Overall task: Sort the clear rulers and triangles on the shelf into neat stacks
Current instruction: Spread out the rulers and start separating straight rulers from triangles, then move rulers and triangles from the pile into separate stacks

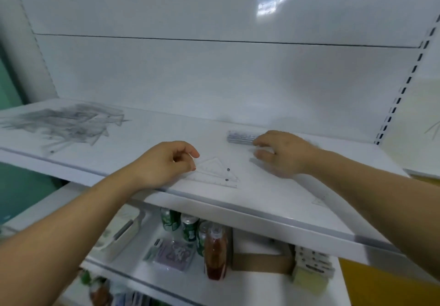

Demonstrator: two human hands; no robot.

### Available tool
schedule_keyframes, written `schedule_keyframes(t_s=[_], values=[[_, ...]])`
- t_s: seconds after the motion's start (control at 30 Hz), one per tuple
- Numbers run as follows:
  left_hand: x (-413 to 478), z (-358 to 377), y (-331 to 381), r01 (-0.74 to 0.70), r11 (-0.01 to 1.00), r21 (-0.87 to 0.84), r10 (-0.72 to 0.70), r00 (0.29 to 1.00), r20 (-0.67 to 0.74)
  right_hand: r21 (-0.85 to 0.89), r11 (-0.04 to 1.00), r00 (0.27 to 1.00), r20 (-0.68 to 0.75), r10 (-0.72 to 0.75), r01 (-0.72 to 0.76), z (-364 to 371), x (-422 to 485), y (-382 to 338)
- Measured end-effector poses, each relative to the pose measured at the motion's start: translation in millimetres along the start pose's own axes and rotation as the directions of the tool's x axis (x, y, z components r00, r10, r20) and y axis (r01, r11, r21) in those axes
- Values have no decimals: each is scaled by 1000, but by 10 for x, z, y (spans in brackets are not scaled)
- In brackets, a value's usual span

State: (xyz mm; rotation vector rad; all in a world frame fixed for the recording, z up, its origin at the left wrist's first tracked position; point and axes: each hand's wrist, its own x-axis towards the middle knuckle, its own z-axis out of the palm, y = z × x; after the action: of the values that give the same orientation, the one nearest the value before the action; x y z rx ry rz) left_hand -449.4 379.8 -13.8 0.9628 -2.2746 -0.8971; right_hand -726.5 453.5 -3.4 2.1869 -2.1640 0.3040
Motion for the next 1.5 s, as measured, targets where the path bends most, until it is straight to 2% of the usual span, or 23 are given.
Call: schedule_keyframes(t_s=[0.07, 0.17, 0.27, 0.33, 0.53, 0.67, 0.83, 1.07, 1.27, 1.5], values=[[-10, 32, -53, -8, 996, 91, 9, 1000, -8, 35, 999, 992, 124, -19, 15, 85, -29, -182], [-32, 90, -114, -56, 966, 251, 53, 998, 18, 43, 999, 971, 234, -41, 32, 186, -67, -270], [-50, 110, -139, -149, 947, 284, 137, 989, 60, 74, 997, 955, 297, -6, -17, 233, -94, -254], [-70, 112, -137, -169, 950, 264, 159, 985, 60, 75, 997, 954, 299, -1, -23, 259, -101, -245], [-110, 188, -106, -113, 958, 265, 136, 988, -69, 8, 1000, 938, 345, 4, -7, 116, 31, -256], [-83, 49, -163, -55, 951, 305, 65, 998, -24, -19, 1000, 963, 271, 4, 1, -18, 278, -462], [-63, -676, -672, 105, 856, 507, -59, 993, -107, 49, 999, 974, 225, -28, 17, 23, 663, -1067], [-291, -1911, -1668, 304, 812, 499, -222, 950, -218, 110, 992, 968, 235, -86, 61, 408, 1564, -2354], [-407, -2771, -2378, 359, 766, 534, -282, 933, -222, 172, 985, 981, 183, -65, 33, 727, 2242, -3270], [-78, -3316, -3001, 343, 782, 521, -270, 939, -214, 145, 989, 981, 192, -13, -15, 937, 3056, -3672]])
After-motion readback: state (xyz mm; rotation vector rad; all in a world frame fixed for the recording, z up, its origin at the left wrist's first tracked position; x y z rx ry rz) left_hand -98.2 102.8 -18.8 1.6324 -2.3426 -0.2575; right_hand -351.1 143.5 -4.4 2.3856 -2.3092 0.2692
